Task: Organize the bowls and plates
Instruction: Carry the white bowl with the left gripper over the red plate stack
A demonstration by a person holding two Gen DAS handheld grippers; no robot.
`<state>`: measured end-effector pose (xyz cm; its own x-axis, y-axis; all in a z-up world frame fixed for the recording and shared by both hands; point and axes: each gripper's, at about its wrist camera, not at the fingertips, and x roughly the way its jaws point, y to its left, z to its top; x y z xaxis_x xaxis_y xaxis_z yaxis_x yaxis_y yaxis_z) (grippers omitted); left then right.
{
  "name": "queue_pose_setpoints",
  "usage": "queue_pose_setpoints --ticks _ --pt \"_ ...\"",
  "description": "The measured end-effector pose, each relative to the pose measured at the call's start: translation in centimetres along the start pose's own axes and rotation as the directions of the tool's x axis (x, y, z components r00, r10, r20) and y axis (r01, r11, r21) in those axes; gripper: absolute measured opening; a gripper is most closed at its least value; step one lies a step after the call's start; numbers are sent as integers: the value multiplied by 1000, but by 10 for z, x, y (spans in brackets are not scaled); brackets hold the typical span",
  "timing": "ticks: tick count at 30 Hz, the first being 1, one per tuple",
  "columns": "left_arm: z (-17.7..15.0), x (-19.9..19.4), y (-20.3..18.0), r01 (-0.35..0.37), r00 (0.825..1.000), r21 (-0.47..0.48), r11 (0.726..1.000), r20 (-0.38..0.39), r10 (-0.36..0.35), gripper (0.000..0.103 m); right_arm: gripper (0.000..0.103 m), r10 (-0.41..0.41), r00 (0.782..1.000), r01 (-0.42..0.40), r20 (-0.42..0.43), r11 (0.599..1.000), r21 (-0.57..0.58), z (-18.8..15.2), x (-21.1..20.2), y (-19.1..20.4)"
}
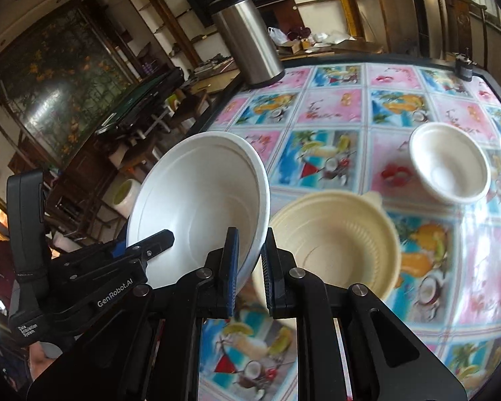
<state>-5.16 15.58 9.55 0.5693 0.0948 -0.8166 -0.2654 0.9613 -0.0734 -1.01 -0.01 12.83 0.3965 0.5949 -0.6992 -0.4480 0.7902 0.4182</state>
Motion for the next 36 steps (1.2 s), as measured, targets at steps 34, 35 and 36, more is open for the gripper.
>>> queue_pose_setpoints --ticks 34,35,36 --pt "-40 -2 69 -137 984 -105 985 96 147 19 14 5 998 -10 -68 996 -83 -39 57 71" --pt "-40 -1 70 -135 985 -109 985 94 145 19 14 3 997 -9 -73 996 -85 -40 58 72" --pt "-40 1 71 -134 985 -111 985 92 144 19 14 2 997 -8 -76 996 -84 -39 60 72"
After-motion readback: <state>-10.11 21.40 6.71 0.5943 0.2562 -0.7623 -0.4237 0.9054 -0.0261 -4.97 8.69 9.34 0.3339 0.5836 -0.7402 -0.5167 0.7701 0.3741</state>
